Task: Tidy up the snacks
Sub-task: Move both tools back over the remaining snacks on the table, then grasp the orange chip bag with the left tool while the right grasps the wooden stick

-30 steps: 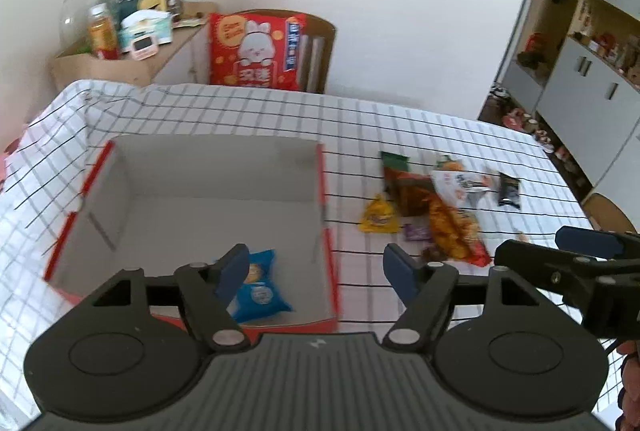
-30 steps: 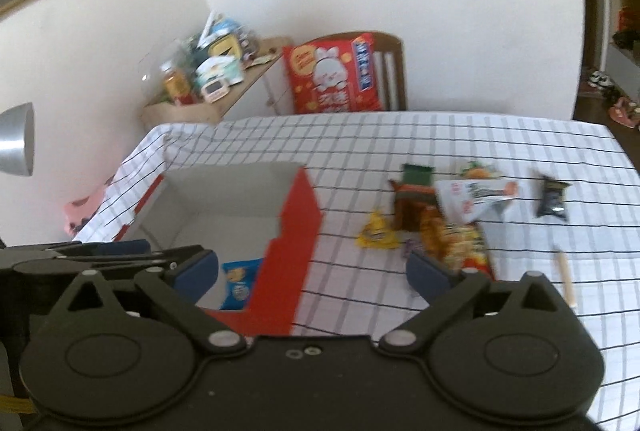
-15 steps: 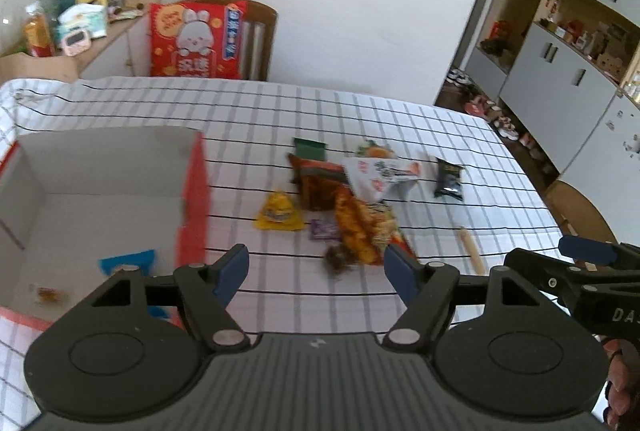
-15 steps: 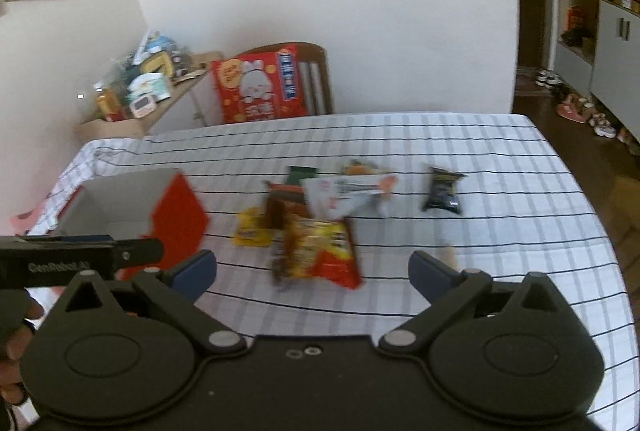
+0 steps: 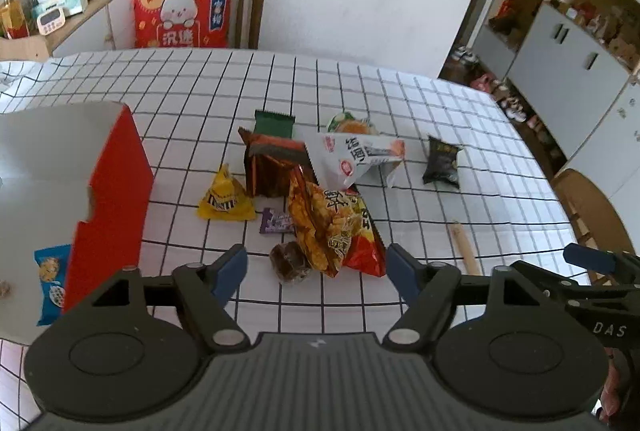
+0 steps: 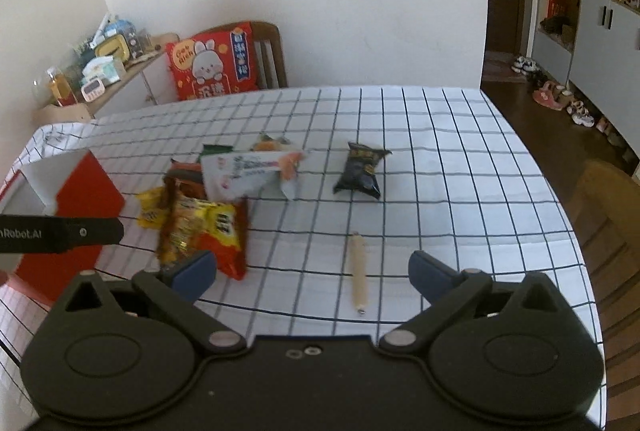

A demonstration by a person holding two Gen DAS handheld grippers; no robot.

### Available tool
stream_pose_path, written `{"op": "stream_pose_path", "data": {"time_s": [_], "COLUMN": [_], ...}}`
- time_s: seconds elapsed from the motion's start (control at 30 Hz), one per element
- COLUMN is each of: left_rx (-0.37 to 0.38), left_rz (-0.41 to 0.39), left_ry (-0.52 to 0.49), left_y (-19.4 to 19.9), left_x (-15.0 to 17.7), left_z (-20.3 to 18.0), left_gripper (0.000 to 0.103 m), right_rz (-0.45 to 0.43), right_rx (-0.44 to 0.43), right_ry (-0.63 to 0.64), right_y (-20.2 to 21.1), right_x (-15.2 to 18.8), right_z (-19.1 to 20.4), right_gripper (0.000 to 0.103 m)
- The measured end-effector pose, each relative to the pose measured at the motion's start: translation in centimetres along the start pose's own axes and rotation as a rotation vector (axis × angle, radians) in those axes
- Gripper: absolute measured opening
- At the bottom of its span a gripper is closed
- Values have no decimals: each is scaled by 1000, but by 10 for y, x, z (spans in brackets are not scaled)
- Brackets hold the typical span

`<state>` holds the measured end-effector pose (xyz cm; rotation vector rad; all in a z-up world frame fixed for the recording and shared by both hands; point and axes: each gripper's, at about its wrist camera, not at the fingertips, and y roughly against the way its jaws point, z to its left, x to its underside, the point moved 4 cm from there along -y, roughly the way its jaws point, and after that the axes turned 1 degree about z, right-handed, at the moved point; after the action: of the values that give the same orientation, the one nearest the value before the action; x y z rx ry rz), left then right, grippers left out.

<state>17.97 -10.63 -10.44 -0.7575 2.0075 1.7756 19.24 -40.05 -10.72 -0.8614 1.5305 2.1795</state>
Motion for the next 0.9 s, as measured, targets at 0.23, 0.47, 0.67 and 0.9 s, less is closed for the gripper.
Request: {"op": "stream_pose_path", "data": {"time_s": [0.23,0.47,0.67,0.9], "left_rx": [-28,-84,-130,-136], "left_rz": [14,76,116,161], "left_ry": [-13,-23,-26,-12], "left_y": [-30,-66,-89,-106], "left_x": [-9,-14,-15,-18], "left_z": [-17,-28,-32,-35], "left_gripper": [86,86,86,86], "right_rz": [53,117,158,191], "right_rx": [-5,7,19,27], "right_ry": [11,26,54,88], "right_y": [-32,-68,-92,-108], "right_x": [2,1,2,3], "right_z": [-17,-27,-27,-22], "right_gripper": [103,98,87,69]}}
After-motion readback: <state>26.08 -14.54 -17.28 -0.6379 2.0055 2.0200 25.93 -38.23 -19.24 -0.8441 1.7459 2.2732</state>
